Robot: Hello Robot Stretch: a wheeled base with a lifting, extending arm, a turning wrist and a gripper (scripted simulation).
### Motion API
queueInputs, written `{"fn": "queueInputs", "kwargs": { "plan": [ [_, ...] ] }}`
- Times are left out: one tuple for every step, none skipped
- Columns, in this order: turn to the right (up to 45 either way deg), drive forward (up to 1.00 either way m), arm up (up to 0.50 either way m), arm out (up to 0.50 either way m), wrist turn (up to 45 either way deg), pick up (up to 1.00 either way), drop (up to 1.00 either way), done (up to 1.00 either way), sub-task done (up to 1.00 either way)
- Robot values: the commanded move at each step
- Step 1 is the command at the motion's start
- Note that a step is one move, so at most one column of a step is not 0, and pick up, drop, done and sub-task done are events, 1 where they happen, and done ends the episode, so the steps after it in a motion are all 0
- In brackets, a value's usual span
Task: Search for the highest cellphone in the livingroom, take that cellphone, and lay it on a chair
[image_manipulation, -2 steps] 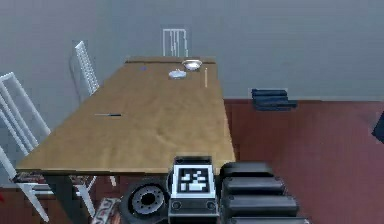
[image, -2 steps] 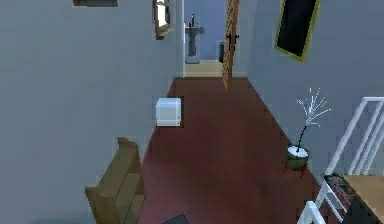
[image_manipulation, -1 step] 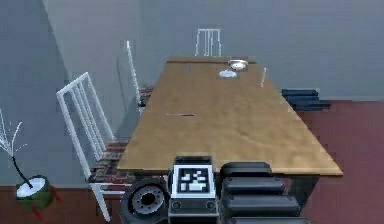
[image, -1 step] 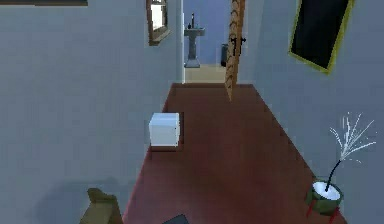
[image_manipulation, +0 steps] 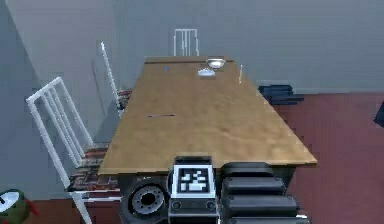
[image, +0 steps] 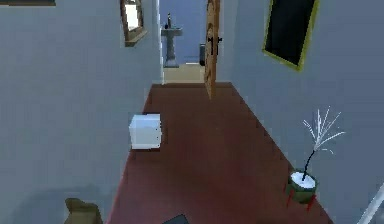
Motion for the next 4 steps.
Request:
{"fn": "queueInputs", "kwargs": {
  "plan": [
    [0.0, 1.00, 0.00, 0.00, 0.0, 0.00, 0.00, 0.00, 0.00],
    [0.0, 1.00, 0.00, 0.00, 0.0, 0.00, 0.00, 0.00, 0.00],
    [0.0, 1.00, 0.00, 0.00, 0.0, 0.00, 0.00, 0.00, 0.00],
    [0.0, 1.00, 0.00, 0.00, 0.0, 0.00, 0.00, 0.00, 0.00]
  ]
}}
